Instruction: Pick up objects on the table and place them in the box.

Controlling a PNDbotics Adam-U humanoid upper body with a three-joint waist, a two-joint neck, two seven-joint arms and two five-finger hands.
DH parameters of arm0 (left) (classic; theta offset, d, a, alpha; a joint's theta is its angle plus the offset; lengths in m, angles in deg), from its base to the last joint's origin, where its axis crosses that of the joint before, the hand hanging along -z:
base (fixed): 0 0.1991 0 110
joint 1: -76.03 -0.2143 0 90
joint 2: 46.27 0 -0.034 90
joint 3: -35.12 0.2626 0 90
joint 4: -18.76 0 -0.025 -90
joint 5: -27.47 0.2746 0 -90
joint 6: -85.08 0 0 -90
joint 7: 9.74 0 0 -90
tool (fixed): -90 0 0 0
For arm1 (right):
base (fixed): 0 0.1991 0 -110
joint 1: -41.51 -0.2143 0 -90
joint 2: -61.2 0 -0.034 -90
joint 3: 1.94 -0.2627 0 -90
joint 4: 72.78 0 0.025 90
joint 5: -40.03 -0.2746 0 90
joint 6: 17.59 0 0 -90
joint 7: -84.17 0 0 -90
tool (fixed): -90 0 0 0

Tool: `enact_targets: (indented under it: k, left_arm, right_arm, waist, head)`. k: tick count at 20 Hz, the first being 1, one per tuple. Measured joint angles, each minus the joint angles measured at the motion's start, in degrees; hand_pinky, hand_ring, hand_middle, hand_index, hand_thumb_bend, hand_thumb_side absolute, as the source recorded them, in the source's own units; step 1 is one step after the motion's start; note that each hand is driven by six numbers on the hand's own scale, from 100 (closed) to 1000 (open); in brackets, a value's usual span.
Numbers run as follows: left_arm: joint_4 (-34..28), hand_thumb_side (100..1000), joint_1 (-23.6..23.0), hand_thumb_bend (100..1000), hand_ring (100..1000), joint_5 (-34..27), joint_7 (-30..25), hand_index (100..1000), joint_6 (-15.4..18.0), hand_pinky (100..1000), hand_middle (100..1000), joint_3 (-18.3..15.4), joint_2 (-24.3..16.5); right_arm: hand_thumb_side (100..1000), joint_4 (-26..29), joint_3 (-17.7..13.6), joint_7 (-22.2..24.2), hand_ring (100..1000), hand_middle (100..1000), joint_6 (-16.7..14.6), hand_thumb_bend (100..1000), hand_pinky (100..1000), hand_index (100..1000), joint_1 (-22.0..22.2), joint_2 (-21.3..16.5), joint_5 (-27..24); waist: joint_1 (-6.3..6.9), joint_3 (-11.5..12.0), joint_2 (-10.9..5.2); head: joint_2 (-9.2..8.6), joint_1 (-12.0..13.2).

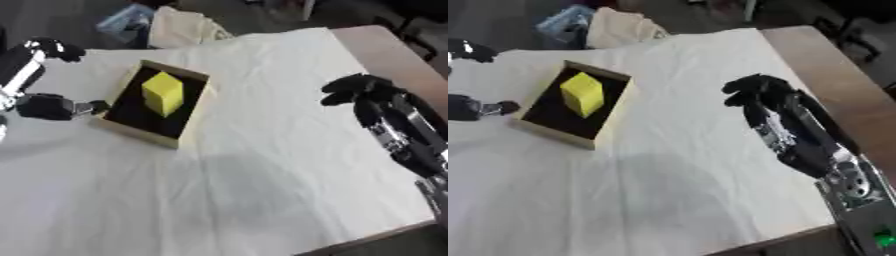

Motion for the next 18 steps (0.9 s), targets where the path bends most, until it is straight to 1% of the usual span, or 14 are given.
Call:
enact_targets:
  k: [3, 4, 5, 8, 10, 12, 15, 18]
  left_arm:
    - [-4.2, 444, -4.2, 680, 752, -2.6, -0.3, 804, 0.7, 855, 665, -2.3, -0.9]
    - [-5.7, 438, -5.7, 650, 757, -3.5, -0.5, 809, 0.8, 862, 671, -3.0, -1.0]
    - [-7.2, 436, -7.1, 643, 758, -4.4, -0.7, 810, 0.8, 864, 672, -3.5, -1.1]
    - [-11.7, 427, -11.6, 622, 760, -7.2, -1.8, 811, 0.7, 867, 673, -5.4, -1.1]
    - [-14.5, 414, -14.4, 603, 761, -9.0, -2.6, 812, 0.5, 869, 674, -6.6, -1.1]
    - [-17.4, 414, -17.1, 603, 761, -10.7, -3.3, 812, 0.3, 869, 674, -7.7, -1.1]
    - [-21.4, 414, -19.5, 603, 761, -13.1, -4.3, 812, -0.8, 869, 674, -8.9, -1.1]
    - [-25.5, 411, -20.7, 585, 762, -15.1, -5.6, 811, -2.8, 871, 674, -9.8, -1.1]
  right_arm:
    - [861, 0.0, -0.3, -0.3, 705, 734, 0.1, 111, 740, 821, 0.0, 0.0, 0.2]
    - [864, 0.0, -0.3, -0.3, 704, 732, 0.1, 109, 740, 821, 0.0, 0.0, 0.3]
    - [864, 0.0, -0.3, -0.4, 704, 732, 0.1, 109, 740, 821, 0.0, 0.0, 0.4]
    - [863, 0.0, -0.3, -0.5, 704, 731, 0.3, 109, 740, 821, 0.0, 0.0, 0.5]
    - [863, 0.0, -0.3, -0.6, 703, 731, 0.3, 109, 739, 820, 0.1, 0.0, 0.5]
    - [863, 0.0, -0.3, -0.6, 703, 731, 0.4, 109, 739, 820, 0.3, 0.0, 0.5]
    - [863, 0.0, -0.3, -0.7, 703, 731, 0.5, 109, 739, 820, 0.3, 0.0, 0.5]
    - [867, 0.0, -0.4, -0.7, 703, 731, 0.5, 108, 739, 820, 0.3, 0.0, 0.5]
  waist:
    - [-0.29, 0.6, 0.09]
    - [-0.28, 0.6, 0.13]
    - [-0.25, 0.6, 0.15]
    - [-0.28, 1.3, 0.22]
    - [-0.27, 1.3, 0.22]
    - [-0.25, 1.4, 0.22]
    - [-0.25, 1.4, 0.22]
    - [-0.25, 1.4, 0.22]
  head:
    - [-0.15, -0.4]
    - [-0.17, -0.4]
    - [-0.17, -0.4]
    - [-0.18, -0.4]
    - [-0.17, -0.4]
    - [-0.13, -0.3]
    - [0.05, 0.0]
    - [0.08, 0.1]
